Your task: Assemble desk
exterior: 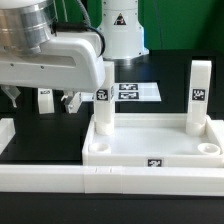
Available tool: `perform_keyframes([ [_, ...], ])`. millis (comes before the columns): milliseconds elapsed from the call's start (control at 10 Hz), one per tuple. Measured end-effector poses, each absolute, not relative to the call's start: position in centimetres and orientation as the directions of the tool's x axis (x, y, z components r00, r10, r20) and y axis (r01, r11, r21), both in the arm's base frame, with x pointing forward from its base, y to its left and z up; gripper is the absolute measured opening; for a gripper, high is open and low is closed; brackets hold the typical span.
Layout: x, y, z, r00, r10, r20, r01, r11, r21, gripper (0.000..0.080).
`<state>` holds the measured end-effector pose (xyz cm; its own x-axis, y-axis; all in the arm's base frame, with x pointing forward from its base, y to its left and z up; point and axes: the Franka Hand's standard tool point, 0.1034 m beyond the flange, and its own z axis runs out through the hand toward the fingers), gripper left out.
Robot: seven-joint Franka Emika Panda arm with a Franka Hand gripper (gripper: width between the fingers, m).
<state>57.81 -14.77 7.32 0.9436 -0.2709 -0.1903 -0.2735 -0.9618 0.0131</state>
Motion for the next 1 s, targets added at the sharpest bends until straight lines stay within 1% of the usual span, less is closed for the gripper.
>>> perform_keyframes([
  [300, 57.9, -14.7, 7.3, 0.942, -0.274, -0.193, -0.277, -0.961, 0.01, 0.0648],
  [400, 57.4, -15.4, 7.3, 0.925, -0.312, -0.217, -0.321, -0.947, -0.01, 0.0648],
  [500, 56.3, -16.5, 7.2, 0.91, -0.347, -0.227, -0.363, -0.932, -0.028, 0.0648],
  [700, 51.7, -16.5, 6.3, 0.861, -0.416, -0.292, -0.451, -0.89, -0.064, 0.0648],
  [800, 50.6, -16.0, 6.2, 0.839, -0.43, -0.333, -0.478, -0.875, -0.074, 0.0648],
  [1000, 50.7, -15.7, 6.1, 0.838, -0.431, -0.334, -0.478, -0.875, -0.071, 0.0648],
])
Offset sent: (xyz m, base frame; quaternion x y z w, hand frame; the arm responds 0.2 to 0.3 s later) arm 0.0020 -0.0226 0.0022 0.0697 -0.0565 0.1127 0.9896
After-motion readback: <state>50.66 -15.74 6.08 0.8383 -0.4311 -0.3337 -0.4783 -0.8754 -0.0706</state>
